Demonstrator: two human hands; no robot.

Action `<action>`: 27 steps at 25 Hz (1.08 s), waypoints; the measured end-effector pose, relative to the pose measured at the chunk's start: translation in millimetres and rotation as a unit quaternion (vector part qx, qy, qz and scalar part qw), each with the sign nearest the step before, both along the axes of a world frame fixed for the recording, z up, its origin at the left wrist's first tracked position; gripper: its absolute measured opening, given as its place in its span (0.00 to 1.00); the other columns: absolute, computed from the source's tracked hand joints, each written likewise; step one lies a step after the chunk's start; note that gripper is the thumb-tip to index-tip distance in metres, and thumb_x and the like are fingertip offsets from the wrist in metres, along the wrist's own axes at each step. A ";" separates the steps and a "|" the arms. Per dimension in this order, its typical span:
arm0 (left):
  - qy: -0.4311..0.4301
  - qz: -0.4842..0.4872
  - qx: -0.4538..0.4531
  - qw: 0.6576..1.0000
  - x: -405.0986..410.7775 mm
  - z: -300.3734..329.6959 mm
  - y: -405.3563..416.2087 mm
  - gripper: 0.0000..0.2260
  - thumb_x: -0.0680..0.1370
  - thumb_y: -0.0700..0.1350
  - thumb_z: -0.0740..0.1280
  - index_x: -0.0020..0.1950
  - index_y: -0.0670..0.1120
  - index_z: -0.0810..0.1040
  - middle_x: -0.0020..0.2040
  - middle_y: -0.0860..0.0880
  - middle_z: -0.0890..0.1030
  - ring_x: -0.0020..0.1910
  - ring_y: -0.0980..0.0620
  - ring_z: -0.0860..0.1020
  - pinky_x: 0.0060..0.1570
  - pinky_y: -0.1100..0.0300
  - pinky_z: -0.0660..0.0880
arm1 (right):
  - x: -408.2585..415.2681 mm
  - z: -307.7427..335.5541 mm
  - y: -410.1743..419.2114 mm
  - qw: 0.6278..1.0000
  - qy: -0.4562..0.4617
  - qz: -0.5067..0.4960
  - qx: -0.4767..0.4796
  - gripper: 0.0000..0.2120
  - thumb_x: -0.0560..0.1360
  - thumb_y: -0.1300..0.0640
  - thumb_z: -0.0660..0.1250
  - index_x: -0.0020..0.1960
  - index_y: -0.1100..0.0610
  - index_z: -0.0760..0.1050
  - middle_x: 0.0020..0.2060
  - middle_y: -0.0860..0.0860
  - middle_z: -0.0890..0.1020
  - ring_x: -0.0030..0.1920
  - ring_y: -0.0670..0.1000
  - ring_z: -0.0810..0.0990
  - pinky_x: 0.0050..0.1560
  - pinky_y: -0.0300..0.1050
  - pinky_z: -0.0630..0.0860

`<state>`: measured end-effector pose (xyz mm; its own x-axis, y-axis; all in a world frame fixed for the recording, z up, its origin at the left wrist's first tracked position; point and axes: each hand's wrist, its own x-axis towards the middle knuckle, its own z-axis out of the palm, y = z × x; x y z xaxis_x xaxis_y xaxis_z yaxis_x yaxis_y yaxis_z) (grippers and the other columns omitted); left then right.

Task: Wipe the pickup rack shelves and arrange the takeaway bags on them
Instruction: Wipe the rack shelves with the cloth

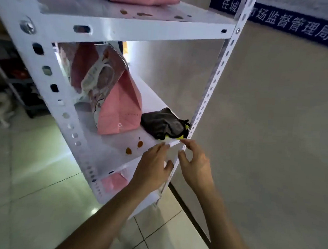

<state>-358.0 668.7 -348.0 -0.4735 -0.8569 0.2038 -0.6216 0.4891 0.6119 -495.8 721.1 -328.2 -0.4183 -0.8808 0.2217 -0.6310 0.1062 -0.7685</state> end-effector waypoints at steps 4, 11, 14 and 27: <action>-0.078 0.079 -0.007 0.994 -17.1 -9.6 -1.1 0.27 0.79 0.50 0.66 0.77 0.47 0.64 0.75 0.48 0.69 0.74 0.50 0.66 0.73 0.57 0.61 | -26.5 2.5 -52.3 0.996 0.004 0.089 -0.005 0.15 0.79 0.54 0.67 0.66 0.49 0.76 0.60 0.45 0.80 0.60 0.45 0.78 0.63 0.44 0.75; -0.147 0.132 -0.013 0.980 -30.3 -13.4 4.1 0.28 0.81 0.52 0.62 0.79 0.47 0.60 0.78 0.50 0.63 0.76 0.52 0.61 0.74 0.59 0.55 | -26.6 -4.9 -134.1 0.981 0.134 0.142 0.001 0.23 0.76 0.47 0.68 0.69 0.52 0.74 0.69 0.54 0.76 0.68 0.56 0.74 0.71 0.57 0.69; -0.164 0.136 -0.015 0.977 -29.9 -17.2 7.8 0.29 0.81 0.53 0.62 0.79 0.48 0.58 0.79 0.50 0.61 0.77 0.51 0.59 0.74 0.61 0.52 | -33.3 -22.0 -148.8 0.949 0.250 0.160 0.106 0.32 0.78 0.38 0.62 0.78 0.49 0.63 0.77 0.55 0.65 0.78 0.58 0.62 0.78 0.58 0.54; -0.191 0.096 0.006 0.977 -18.4 -25.9 21.0 0.25 0.81 0.55 0.61 0.77 0.51 0.63 0.82 0.51 0.52 0.80 0.50 0.48 0.75 0.55 0.49 | -36.6 -37.7 -126.2 0.935 0.310 0.149 0.086 0.28 0.78 0.45 0.61 0.75 0.54 0.68 0.65 0.58 0.76 0.61 0.62 0.74 0.67 0.59 0.65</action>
